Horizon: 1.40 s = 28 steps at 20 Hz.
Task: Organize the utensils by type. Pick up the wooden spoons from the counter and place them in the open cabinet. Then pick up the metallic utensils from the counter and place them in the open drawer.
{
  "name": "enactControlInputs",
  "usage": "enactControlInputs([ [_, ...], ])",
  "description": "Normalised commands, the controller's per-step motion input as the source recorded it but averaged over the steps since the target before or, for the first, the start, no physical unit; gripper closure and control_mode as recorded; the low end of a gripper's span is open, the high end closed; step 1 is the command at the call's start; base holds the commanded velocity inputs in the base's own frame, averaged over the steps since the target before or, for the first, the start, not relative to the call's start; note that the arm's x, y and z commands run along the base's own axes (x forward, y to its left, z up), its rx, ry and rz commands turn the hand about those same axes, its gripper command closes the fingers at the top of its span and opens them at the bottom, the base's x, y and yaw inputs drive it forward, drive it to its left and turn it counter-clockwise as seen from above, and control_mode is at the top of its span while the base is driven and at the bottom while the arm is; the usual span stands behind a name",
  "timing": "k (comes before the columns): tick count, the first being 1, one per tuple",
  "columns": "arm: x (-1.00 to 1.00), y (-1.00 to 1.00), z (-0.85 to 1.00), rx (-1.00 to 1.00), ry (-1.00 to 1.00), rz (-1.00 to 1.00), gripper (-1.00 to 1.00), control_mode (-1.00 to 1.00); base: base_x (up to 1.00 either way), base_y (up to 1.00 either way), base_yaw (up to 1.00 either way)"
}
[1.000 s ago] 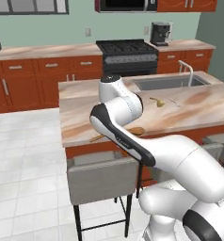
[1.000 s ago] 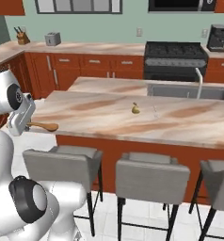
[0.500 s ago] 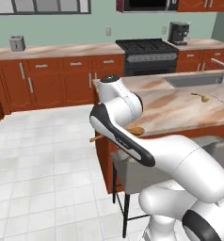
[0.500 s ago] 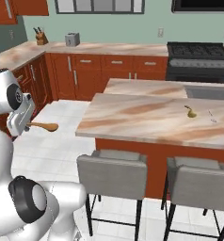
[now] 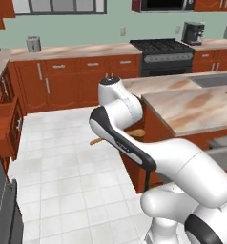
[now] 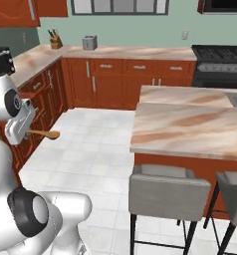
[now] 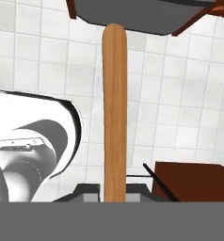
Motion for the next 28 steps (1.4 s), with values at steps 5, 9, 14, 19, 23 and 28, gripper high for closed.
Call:
enactControlInputs([
  [5, 0.00, 0.00, 0.00, 0.00, 0.00, 0.00, 1.00, 1.00, 0.82, 0.10, -0.22],
  [9, 0.00, 0.00, 0.00, 0.00, 0.00, 0.00, 1.00, 1.00, 0.97, 0.04, -0.17],
  [14, 0.00, 0.00, 0.00, 0.00, 0.00, 0.00, 1.00, 1.00, 0.76, 0.43, -0.05],
  [19, 0.00, 0.00, 0.00, 0.00, 0.00, 0.00, 1.00, 1.00, 0.99, 0.40, -0.02],
  [23, 0.00, 0.00, 0.00, 0.00, 0.00, 0.00, 1.00, 1.00, 0.66, 0.67, 0.00],
  [28, 0.00, 0.00, 0.00, 0.00, 0.00, 0.00, 1.00, 1.00, 0.25, 0.97, 0.00],
])
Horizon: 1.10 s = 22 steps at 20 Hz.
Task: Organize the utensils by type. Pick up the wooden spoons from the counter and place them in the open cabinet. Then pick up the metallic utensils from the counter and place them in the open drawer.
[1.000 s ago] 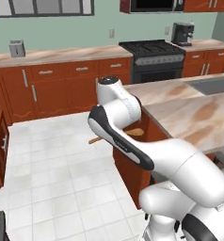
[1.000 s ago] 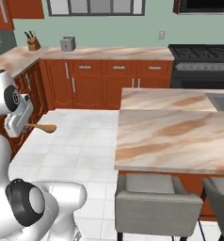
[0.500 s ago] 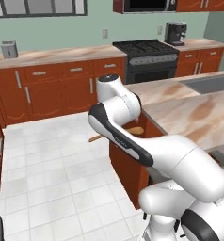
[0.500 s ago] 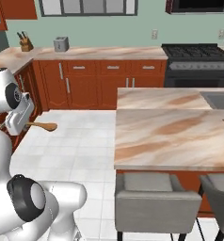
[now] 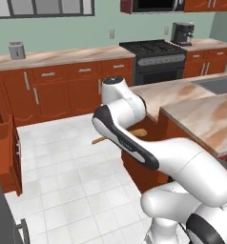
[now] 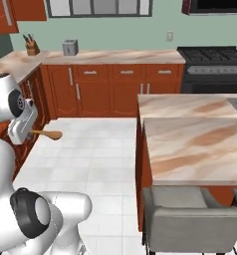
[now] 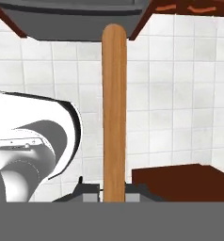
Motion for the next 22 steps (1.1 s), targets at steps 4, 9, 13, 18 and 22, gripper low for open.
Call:
enactControlInputs([
  [4, 0.00, 0.00, 0.00, 0.00, 0.00, 0.00, 1.00, 1.00, 0.37, 0.89, 0.00],
  [9, 0.00, 0.00, 0.00, 0.00, 0.00, 0.00, 1.00, 1.00, 0.94, 0.19, -0.05],
  [13, 0.00, 0.00, 0.00, 0.00, 0.00, 0.00, 1.00, 1.00, 1.00, 0.00, -0.05],
  [18, 0.00, 0.00, 0.00, 0.00, 0.00, 0.00, 1.00, 1.00, 0.99, 0.00, -0.01],
  [22, 0.00, 0.00, 0.00, 0.00, 0.00, 0.00, 1.00, 1.00, 0.99, -0.01, 0.00],
])
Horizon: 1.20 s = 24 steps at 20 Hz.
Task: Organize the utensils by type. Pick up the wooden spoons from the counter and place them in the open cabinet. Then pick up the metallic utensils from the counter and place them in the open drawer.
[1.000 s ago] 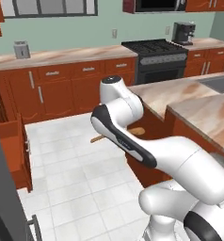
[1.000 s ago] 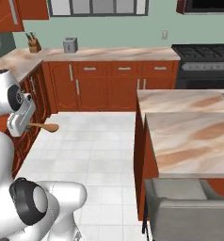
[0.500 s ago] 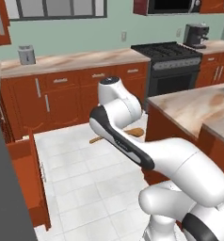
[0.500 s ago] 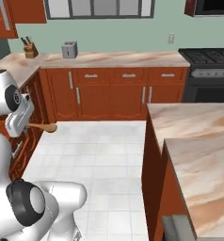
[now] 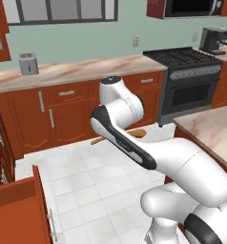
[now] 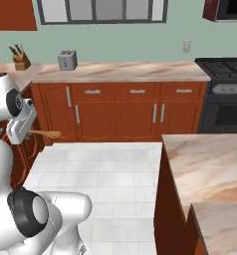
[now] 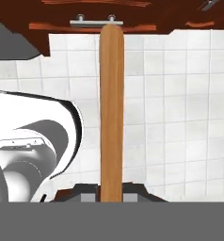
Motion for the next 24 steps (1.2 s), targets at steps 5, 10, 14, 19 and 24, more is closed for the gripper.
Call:
enactControlInputs([
  [5, 0.00, 0.00, 0.00, 0.00, 0.00, 0.00, 1.00, 1.00, 1.00, -0.14, 0.00],
  [10, 0.00, 0.00, 0.00, 0.00, 0.00, 0.00, 1.00, 1.00, 1.00, -0.17, 0.00],
  [14, 0.00, 0.00, 0.00, 0.00, 0.00, 0.00, 1.00, 1.00, 1.00, -0.14, 0.01],
  [19, 0.00, 0.00, 0.00, 0.00, 0.00, 0.00, 1.00, 1.00, 0.99, -0.03, 0.13],
  [24, 0.00, 0.00, 0.00, 0.00, 0.00, 0.00, 1.00, 1.00, 0.81, 0.00, 0.59],
])
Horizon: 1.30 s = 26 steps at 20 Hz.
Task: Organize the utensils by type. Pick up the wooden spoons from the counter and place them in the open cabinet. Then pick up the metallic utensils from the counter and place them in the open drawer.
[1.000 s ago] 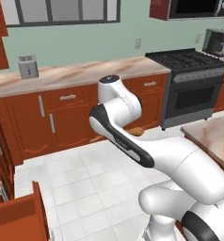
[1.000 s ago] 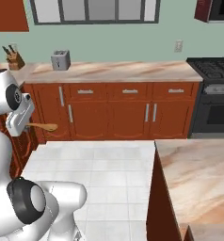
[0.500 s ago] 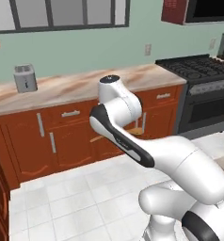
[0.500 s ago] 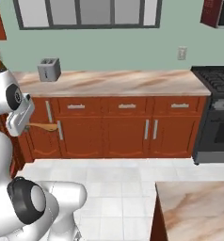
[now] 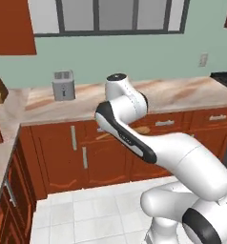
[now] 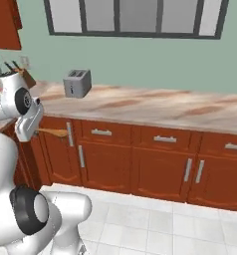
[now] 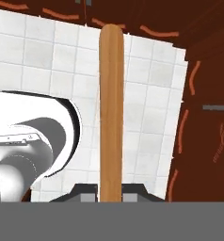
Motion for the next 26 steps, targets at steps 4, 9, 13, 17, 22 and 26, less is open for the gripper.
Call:
enactControlInputs([
  [4, 0.00, 0.00, 0.00, 0.00, 0.00, 0.00, 1.00, 1.00, 0.50, 0.00, 0.87],
  [9, 0.00, 0.00, 0.00, 0.00, 0.00, 0.00, 1.00, 1.00, 0.24, -0.02, 1.00],
  [13, 0.00, 0.00, 0.00, 0.00, 0.00, 0.00, 1.00, 1.00, 0.54, -0.06, 0.80],
  [17, 0.00, 0.00, 0.00, 0.00, 0.00, 0.00, 1.00, 1.00, 0.55, -0.19, 0.64],
  [22, 0.00, 0.00, 0.00, 0.00, 0.00, 0.00, 1.00, 1.00, 0.49, -0.57, 0.27],
  [26, 0.00, 0.00, 0.00, 0.00, 0.00, 0.00, 1.00, 1.00, 0.36, -0.61, 0.24],
])
